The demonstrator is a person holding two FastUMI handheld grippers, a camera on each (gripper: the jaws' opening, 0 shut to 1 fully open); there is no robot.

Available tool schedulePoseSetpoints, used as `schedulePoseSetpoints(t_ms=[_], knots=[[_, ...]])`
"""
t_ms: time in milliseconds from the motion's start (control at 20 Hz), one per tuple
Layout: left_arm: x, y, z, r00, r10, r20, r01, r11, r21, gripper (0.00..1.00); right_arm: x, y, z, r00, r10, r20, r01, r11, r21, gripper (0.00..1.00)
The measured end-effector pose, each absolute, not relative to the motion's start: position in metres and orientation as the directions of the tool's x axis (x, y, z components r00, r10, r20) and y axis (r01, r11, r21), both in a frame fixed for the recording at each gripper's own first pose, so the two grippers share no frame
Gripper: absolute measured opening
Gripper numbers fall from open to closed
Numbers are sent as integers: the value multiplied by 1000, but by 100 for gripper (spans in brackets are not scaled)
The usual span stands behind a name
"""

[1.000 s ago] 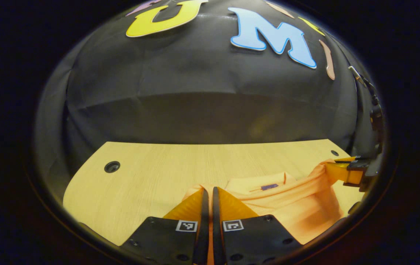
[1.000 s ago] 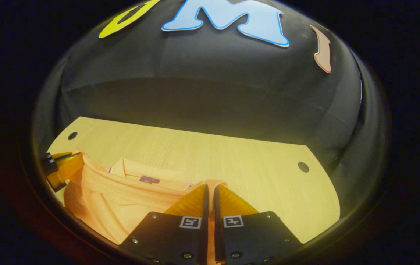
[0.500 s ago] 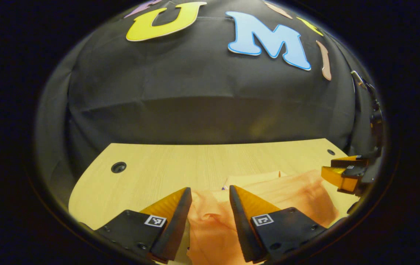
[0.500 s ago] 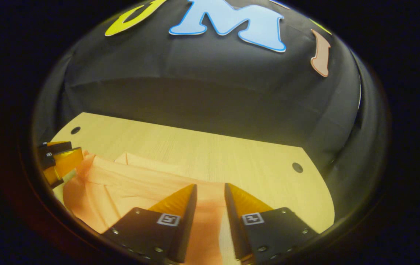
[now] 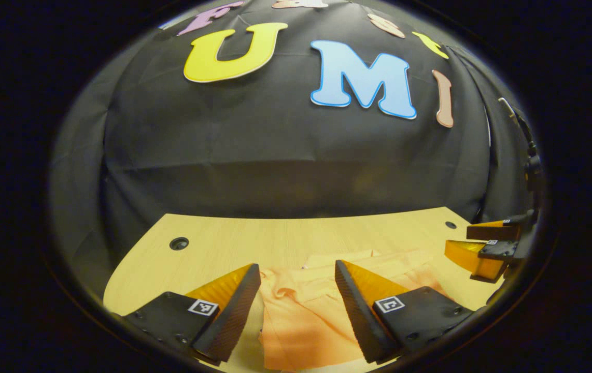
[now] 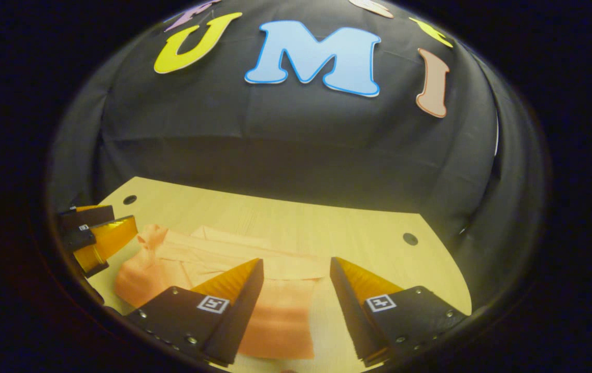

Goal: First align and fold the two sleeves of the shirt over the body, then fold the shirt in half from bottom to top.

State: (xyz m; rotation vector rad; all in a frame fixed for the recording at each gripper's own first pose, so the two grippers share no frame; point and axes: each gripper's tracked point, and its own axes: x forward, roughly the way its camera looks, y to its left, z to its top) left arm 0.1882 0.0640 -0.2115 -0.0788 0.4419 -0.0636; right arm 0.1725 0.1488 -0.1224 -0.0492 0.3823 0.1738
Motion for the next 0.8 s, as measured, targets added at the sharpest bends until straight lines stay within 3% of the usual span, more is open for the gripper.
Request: schedulePoseSetpoints(t_ms=[50, 150, 800], knots=[[183, 64, -203, 907, -77, -415, 42, 995, -93, 95, 165, 145, -114, 921, 158, -355, -177, 984, -21, 90], [172, 63, -189, 918, -73, -391, 39, 995, -94, 94, 151, 139, -97, 937, 154, -314, -169, 985, -22, 93], [109, 44, -68, 986, -12, -165, 2, 998, -59, 94, 89, 102, -15, 975, 201, -93, -195, 979, 66, 93]])
